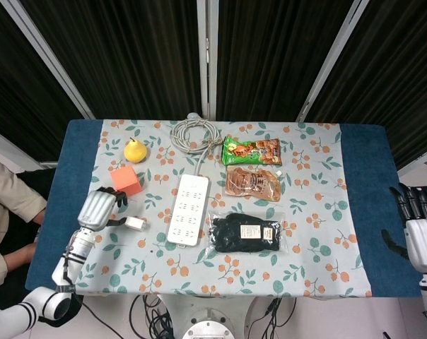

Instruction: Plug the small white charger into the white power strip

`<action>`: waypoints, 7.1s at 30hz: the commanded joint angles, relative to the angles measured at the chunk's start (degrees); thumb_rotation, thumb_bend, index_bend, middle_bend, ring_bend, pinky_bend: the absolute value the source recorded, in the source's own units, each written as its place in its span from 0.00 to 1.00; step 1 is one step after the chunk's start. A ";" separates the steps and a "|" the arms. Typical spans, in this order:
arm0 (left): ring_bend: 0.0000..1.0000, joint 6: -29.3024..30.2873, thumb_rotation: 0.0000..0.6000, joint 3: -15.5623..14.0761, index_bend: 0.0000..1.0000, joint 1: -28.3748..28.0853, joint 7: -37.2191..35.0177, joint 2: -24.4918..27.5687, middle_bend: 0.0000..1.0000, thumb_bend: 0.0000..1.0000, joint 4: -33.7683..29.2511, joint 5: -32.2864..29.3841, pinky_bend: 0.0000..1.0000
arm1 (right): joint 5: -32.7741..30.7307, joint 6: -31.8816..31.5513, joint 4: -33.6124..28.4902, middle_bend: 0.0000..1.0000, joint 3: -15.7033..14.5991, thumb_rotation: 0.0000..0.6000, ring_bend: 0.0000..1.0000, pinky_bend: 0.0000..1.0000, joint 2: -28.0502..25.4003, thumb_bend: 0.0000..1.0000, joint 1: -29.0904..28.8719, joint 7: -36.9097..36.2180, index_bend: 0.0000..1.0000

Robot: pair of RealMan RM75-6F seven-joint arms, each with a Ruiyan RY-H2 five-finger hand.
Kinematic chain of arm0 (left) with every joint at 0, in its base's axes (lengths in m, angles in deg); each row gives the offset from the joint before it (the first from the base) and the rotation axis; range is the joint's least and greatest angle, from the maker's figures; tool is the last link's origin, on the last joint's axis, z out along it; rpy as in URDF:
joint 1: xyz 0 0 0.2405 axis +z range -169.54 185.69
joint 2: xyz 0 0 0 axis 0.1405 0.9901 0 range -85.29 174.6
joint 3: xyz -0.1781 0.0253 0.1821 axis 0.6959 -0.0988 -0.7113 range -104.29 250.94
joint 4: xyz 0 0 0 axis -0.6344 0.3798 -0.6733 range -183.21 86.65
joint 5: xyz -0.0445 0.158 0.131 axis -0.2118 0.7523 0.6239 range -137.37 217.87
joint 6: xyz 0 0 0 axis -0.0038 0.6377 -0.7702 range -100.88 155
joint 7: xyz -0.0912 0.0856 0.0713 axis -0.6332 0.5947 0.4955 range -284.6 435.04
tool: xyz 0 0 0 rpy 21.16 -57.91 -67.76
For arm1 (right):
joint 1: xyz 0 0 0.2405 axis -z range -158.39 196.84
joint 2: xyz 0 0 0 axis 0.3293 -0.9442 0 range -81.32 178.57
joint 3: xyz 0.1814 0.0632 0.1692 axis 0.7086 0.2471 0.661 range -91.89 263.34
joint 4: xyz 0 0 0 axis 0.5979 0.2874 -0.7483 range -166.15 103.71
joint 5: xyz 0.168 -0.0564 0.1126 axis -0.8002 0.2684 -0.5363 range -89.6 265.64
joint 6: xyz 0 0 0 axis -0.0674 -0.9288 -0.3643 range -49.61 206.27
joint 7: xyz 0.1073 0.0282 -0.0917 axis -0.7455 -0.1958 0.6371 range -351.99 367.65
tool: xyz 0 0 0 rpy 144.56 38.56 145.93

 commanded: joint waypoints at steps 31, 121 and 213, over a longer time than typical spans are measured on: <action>0.35 -0.25 1.00 -3.23 0.41 0.00 10.63 11.43 0.44 0.02 -21.75 -0.69 0.43 | 0.49 -0.73 2.69 0.05 -0.33 1.00 0.00 0.00 0.57 0.23 0.66 -3.30 0.00; 0.65 -11.77 1.00 3.97 0.71 -33.05 53.16 6.03 0.78 0.49 -33.44 -52.36 0.69 | -0.01 -1.12 3.72 0.06 -0.32 1.00 0.00 0.00 0.61 0.23 1.59 -4.70 0.00; 0.30 -8.76 1.00 -1.95 0.21 -37.27 50.75 5.28 0.35 0.31 -33.13 -56.08 0.51 | -0.30 -2.46 5.68 0.07 -0.25 1.00 0.00 0.00 1.25 0.23 3.06 -7.13 0.00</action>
